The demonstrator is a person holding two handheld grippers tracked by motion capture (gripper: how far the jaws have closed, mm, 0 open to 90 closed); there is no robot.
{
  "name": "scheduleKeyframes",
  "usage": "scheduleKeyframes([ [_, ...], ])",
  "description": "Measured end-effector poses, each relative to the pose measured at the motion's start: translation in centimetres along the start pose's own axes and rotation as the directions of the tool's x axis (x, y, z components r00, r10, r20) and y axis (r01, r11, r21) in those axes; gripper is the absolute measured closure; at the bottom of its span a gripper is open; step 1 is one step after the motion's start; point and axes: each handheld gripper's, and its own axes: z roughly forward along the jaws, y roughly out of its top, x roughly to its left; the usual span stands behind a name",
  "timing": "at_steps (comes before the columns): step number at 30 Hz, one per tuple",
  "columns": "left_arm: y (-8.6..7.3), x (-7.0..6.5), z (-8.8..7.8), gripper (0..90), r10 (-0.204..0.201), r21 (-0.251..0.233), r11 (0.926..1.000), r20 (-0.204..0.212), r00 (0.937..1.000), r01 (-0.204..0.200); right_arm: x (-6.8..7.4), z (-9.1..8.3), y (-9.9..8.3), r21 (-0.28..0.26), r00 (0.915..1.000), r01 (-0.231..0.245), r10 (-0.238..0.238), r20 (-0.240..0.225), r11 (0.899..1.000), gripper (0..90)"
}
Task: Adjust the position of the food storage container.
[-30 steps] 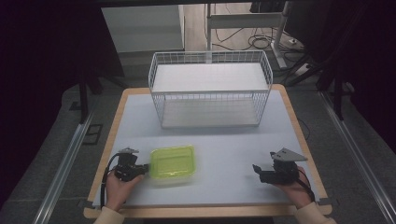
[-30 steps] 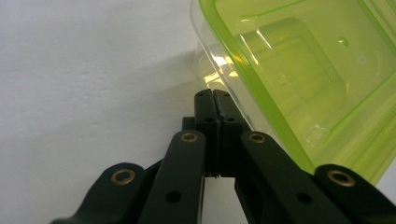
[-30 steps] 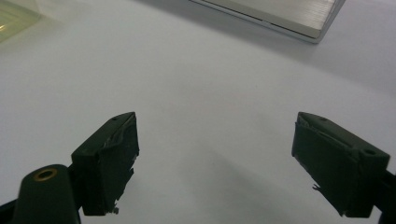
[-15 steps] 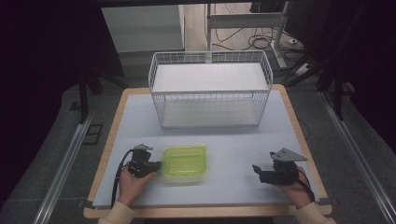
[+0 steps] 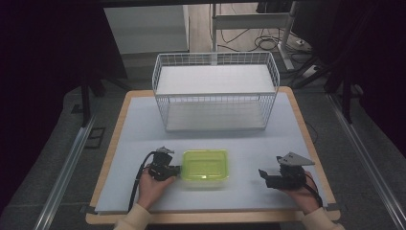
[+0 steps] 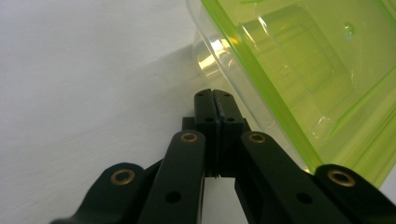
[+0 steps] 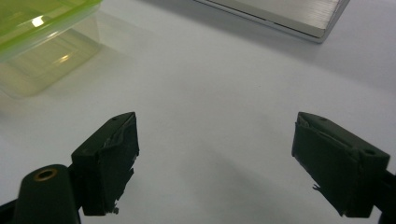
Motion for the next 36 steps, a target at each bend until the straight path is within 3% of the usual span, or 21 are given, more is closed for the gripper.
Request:
scheduleKeyframes([
  [7,0.7,-1.4,1.3,90.0,0.024,0.011,0.9997,0.019,0.9995,-0.024,0.0,0.0,0.0,0.002,1.0000,0.001,-0.001,-0.001,1.000,15.2],
  [14,0.7,-1.4,1.1,90.0,0.009,-0.004,1.0000,0.036,0.9993,-0.009,0.0,0.0,0.0,0.001,1.0000,0.001,-0.001,0.000,1.000,15.2],
  [23,-0.4,0.6,-2.7,89.8,-0.057,-0.090,0.9937,0.107,0.9926,0.067,0.0,-0.1,0.0,-0.012,0.9998,-0.014,0.014,-0.014,1.000,15.0],
  [27,-1.1,1.1,-4.1,89.8,-0.066,-0.118,0.9898,0.119,0.9907,0.080,0.1,-0.2,0.2,-0.032,0.9987,-0.036,0.035,-0.037,0.999,14.7],
  [34,-1.3,1.0,-5.0,86.9,-0.052,-0.143,0.9873,0.113,0.9922,0.068,0.2,-0.3,0.3,-0.044,0.9967,-0.050,0.047,-0.067,0.998,14.7],
  [36,-1.2,0.9,-5.2,74.5,-0.041,-0.157,0.9858,0.110,0.9931,0.058,0.2,-0.5,0.4,-0.057,0.9952,-0.054,0.049,-0.084,0.997,14.7],
])
